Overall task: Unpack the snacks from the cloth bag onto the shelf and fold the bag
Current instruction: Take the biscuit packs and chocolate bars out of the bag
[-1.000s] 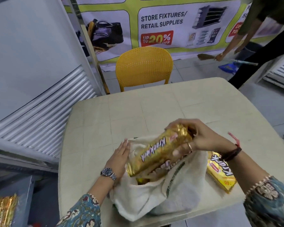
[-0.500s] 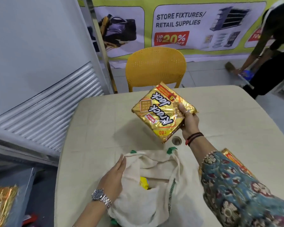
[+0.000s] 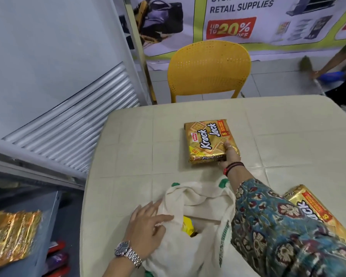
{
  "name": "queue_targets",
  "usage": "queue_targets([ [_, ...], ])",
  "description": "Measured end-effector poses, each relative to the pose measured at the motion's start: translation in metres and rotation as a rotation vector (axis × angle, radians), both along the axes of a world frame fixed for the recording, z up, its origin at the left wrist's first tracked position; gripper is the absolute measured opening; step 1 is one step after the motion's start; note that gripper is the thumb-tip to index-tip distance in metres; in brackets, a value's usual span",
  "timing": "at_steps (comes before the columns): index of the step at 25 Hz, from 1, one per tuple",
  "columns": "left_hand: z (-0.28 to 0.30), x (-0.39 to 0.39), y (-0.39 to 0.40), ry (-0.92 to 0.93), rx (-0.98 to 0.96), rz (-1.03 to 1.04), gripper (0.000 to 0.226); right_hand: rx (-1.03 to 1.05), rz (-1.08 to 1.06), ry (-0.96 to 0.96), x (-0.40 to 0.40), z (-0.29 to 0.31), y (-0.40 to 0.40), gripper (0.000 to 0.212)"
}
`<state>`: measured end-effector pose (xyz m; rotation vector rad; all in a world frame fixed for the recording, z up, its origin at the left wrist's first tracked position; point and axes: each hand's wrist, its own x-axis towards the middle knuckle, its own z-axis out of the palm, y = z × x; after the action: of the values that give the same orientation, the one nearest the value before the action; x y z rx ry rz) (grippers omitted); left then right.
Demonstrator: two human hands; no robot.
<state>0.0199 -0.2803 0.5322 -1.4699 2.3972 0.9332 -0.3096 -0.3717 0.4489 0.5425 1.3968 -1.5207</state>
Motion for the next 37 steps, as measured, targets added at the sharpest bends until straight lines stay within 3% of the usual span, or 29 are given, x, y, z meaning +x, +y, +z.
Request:
queue_targets([
  [4,0.011,-0.011,0.015,-0.16,-0.076,0.204,0.082,0.033,0.214,-0.158,0.008,0.031,0.032,0.007],
  [7,0.013,-0.02,0.02,-0.247,-0.055,0.212,0.096,-0.023,0.375,-0.04,0.043,0.049,0.075,0.018],
  [10,0.012,-0.022,0.024,-0.303,-0.06,0.145,0.096,0.027,0.896,0.243,0.095,0.053,0.126,0.02],
  [12,0.013,-0.019,0.025,-0.298,-0.051,0.12,0.094,0.138,1.25,0.412,0.127,0.053,0.154,0.007],
  [14,0.013,-0.012,0.026,-0.269,-0.017,0.131,0.095,0.261,1.429,0.534,0.144,0.052,0.172,0.028],
  [15,0.012,-0.009,0.026,-0.247,-0.002,0.145,0.097,0.259,1.443,0.548,0.148,0.051,0.176,0.039],
  [19,0.013,0.005,0.032,-0.048,0.013,0.213,0.106,0.029,1.443,0.54,0.164,0.041,0.194,0.045],
  [23,0.011,0.013,0.037,0.143,-0.047,0.191,0.102,-0.015,1.338,0.69,0.18,0.027,0.206,0.066],
  [27,0.009,0.02,0.044,0.251,-0.068,0.209,0.102,-0.055,1.183,0.796,0.18,0.029,0.211,0.063],
  [32,0.006,0.024,0.049,0.326,-0.091,0.261,0.101,-0.16,1.172,0.959,0.176,0.028,0.214,0.059],
  [37,0.007,0.017,0.047,0.354,-0.107,0.281,0.102,-0.189,1.009,1.081,0.149,0.067,0.217,0.055],
])
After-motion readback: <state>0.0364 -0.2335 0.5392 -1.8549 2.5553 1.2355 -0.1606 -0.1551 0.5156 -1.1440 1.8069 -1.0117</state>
